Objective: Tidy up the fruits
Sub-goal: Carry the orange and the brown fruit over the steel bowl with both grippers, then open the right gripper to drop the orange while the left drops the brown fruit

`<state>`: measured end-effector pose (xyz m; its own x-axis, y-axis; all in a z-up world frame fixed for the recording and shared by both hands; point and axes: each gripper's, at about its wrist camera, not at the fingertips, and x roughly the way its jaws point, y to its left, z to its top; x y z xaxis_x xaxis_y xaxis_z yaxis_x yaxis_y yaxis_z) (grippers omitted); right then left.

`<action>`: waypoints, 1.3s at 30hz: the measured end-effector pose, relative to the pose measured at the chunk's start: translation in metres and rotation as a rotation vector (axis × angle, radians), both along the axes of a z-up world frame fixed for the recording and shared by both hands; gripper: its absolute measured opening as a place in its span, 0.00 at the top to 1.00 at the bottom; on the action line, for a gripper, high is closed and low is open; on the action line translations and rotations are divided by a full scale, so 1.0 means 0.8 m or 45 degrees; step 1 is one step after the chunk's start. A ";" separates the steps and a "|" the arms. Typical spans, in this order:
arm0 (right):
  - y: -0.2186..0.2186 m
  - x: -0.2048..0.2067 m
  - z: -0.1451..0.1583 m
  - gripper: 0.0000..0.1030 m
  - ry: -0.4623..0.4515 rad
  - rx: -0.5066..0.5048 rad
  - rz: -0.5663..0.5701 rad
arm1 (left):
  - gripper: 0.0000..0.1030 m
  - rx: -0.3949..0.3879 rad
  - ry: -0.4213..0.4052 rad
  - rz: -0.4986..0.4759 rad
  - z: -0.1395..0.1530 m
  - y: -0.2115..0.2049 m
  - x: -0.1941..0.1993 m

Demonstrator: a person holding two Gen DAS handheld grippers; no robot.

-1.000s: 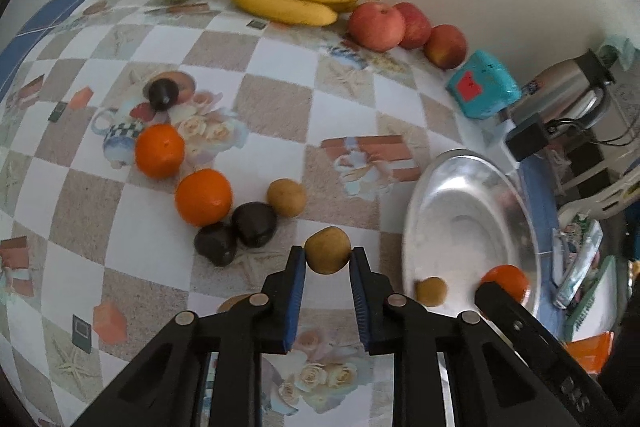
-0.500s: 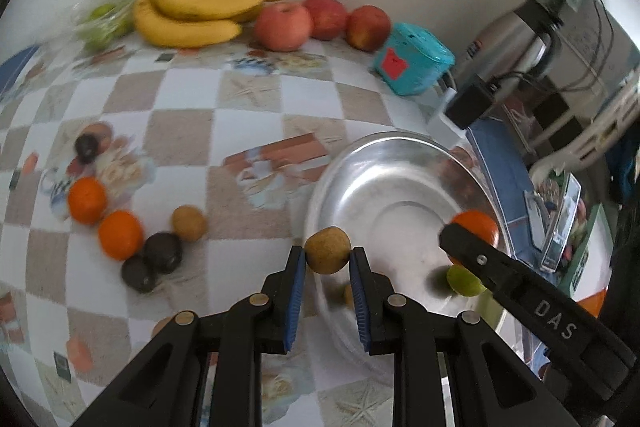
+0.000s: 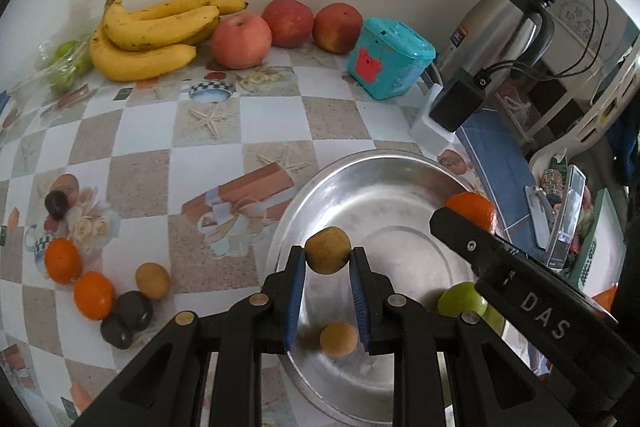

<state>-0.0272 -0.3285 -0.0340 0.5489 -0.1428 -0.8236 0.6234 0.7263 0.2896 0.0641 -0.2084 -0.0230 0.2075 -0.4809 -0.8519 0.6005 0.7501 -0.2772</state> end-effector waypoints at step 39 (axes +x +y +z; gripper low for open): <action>0.002 -0.014 0.006 0.60 0.085 -0.005 0.013 | 0.75 0.077 -0.034 0.013 0.003 0.017 -0.007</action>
<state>-0.0382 -0.3267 -0.0295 0.4939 -0.1410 -0.8580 0.6340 0.7337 0.2444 0.0585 -0.1949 -0.0206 0.2353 -0.4262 -0.8735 0.5990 0.7713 -0.2150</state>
